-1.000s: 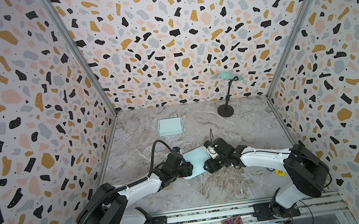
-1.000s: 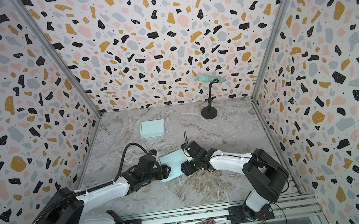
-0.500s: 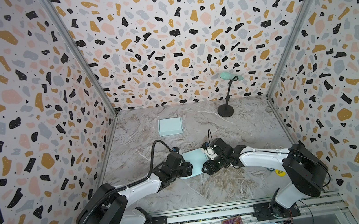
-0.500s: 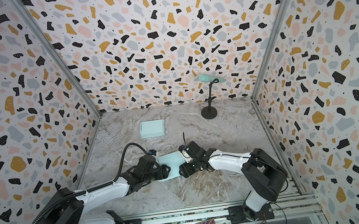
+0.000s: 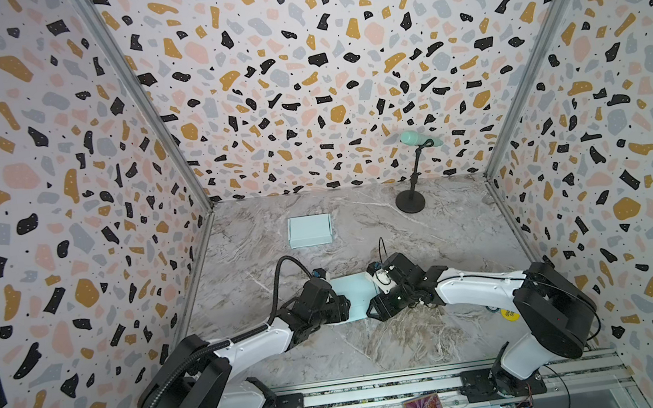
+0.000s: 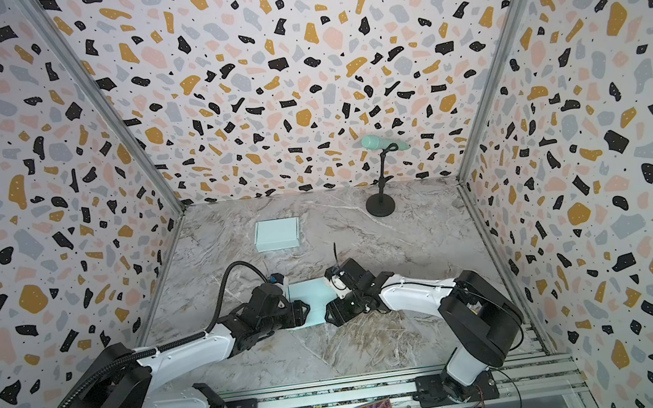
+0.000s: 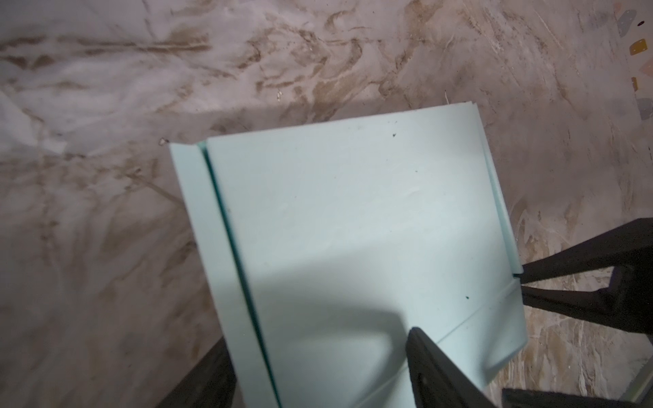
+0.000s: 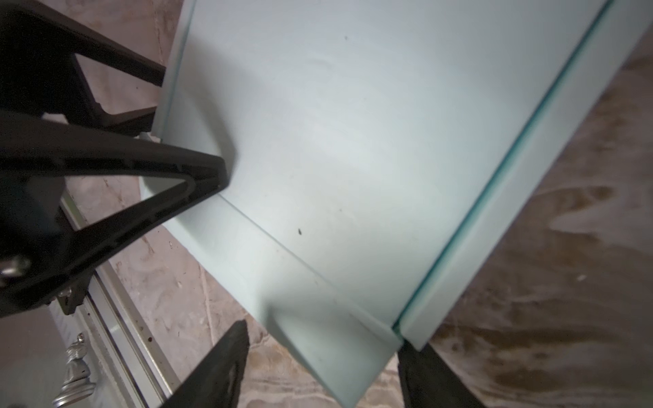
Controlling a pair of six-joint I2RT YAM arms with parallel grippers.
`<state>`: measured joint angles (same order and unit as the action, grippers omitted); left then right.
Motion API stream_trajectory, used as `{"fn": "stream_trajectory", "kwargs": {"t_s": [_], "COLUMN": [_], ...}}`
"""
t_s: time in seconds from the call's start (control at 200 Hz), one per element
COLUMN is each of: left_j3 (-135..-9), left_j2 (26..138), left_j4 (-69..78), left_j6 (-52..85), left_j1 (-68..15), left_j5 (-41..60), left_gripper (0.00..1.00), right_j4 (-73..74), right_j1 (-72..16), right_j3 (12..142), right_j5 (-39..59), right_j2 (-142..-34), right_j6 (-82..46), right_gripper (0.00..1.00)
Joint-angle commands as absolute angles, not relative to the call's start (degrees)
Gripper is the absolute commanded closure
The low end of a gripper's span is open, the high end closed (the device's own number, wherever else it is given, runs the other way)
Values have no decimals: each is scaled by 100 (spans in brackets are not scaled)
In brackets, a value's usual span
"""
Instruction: Fold the paper box
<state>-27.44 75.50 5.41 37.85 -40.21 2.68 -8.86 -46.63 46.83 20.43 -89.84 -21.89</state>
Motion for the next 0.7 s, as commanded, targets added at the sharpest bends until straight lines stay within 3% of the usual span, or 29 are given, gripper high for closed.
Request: {"fn": "stream_trajectory", "kwargs": {"t_s": [0.0,0.26,0.456,0.696], "left_j3": [-2657,-2584,-2609,-2902], "left_j2": [7488,7456,7176,6777], "left_j4": [579,589,345,-475], "left_j6": [3841,3843,3800,3541], "left_j1": [-4087,-4087,-4080,-4069], "left_j5": [431,404,302,-78], "left_gripper": [25,26,26,20], "right_j4": [-616,-772,-683,-676], "right_j1": [-4751,-4762,-4772,-4772], "right_j3": [4645,4597,4535,4518], "right_j5": [2286,1679,1572,1598], "right_j2": [-8807,-8834,-8791,-8708], "right_j6": [-2277,-2266,-2339,-2375], "right_gripper": [33,35,47,48]}}
